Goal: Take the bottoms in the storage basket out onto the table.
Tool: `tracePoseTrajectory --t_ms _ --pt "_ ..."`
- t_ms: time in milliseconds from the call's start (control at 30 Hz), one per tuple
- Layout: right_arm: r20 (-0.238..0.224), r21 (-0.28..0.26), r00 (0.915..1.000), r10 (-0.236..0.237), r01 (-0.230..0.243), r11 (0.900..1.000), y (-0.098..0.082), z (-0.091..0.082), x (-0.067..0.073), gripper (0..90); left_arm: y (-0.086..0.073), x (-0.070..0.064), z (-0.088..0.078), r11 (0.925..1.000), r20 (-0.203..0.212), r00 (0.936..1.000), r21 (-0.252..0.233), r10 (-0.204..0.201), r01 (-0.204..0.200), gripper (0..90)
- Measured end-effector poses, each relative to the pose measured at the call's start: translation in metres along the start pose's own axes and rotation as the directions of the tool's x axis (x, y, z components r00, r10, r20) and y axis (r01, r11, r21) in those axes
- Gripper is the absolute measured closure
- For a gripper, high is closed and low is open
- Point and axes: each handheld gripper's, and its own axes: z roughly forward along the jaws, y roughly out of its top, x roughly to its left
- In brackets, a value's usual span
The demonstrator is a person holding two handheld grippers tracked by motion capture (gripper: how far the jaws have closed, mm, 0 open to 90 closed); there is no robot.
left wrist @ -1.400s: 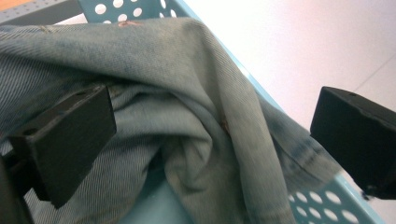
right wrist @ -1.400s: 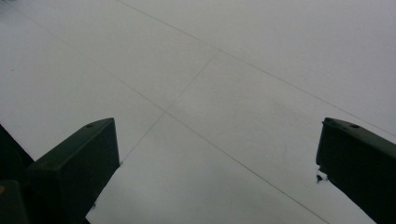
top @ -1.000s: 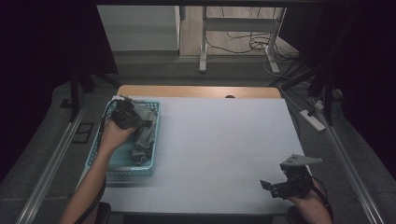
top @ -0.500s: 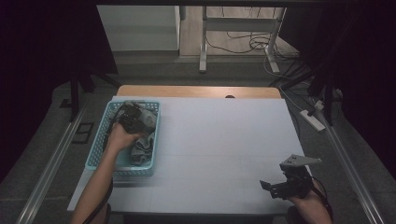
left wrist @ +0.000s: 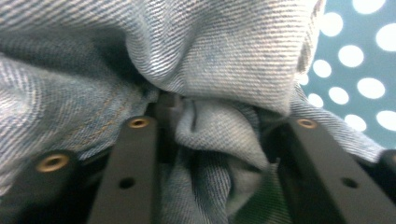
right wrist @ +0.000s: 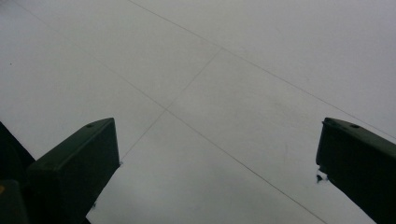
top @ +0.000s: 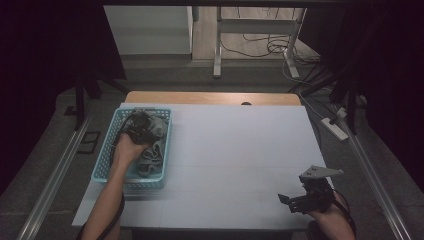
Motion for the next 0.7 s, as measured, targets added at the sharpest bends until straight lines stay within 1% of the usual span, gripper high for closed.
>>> tracePoseTrajectory --t_ms 67,133,167,200,233,333,467,500,533,600,700 --pt "0.000 0.001 1.0000 -0.002 0.002 1.000 0.000 0.000 0.000 0.0 0.000 -0.002 -0.001 1.0000 -0.009 1.0000 0.001 0.000 0.000 66.4" --pt "0.000 -0.002 1.0000 -0.001 0.001 1.000 0.000 0.000 0.000 0.0 0.001 -0.003 -0.003 0.9999 -0.015 0.9998 0.000 0.011 -0.011 67.9" --pt "-0.001 -0.003 1.0000 -0.001 0.001 1.000 0.000 0.000 0.000 0.0 0.001 -0.003 -0.003 1.0000 -0.015 0.9998 -0.001 0.009 -0.009 68.3" --pt "-0.003 -0.005 1.0000 -0.001 0.001 1.000 0.000 0.000 0.000 0.0 0.001 -0.003 -0.006 1.0000 -0.006 1.0000 -0.006 0.002 -0.002 69.6" --pt "-0.003 -0.005 1.0000 -0.001 0.001 1.000 0.000 0.000 0.000 0.0 0.001 -0.003 -0.006 1.0000 -0.006 1.0000 -0.006 0.002 -0.002 70.1" --pt "-0.005 -0.007 1.0000 -0.006 0.006 1.000 0.000 -0.001 0.000 0.0 0.000 0.001 -0.011 0.9994 0.021 0.9995 -0.021 -0.025 0.026 71.1" --pt "-0.007 -0.010 0.9999 -0.010 0.010 1.000 0.000 -0.001 0.000 0.0 -0.001 0.006 -0.021 0.9971 0.054 0.9974 -0.057 -0.048 0.051 71.9" --pt "-0.008 -0.011 0.9999 -0.009 0.009 1.000 0.000 -0.001 0.000 0.0 -0.002 0.008 -0.025 0.9954 0.064 0.9962 -0.073 -0.058 0.063 72.0" --pt "-0.008 -0.011 0.9999 -0.009 0.009 1.000 0.000 -0.001 0.000 0.0 -0.002 0.008 -0.028 0.9946 0.067 0.9959 -0.081 -0.060 0.066 72.0" --pt "-0.010 -0.010 0.9999 -0.010 0.010 1.000 0.000 -0.001 0.000 0.0 -0.003 0.009 -0.036 0.9922 0.063 0.9961 -0.105 -0.061 0.067 72.0" --pt "-0.010 -0.011 0.9999 -0.011 0.011 1.000 0.000 -0.001 0.001 0.0 -0.005 0.007 -0.046 0.9895 0.043 0.9978 -0.133 -0.050 0.055 72.0"
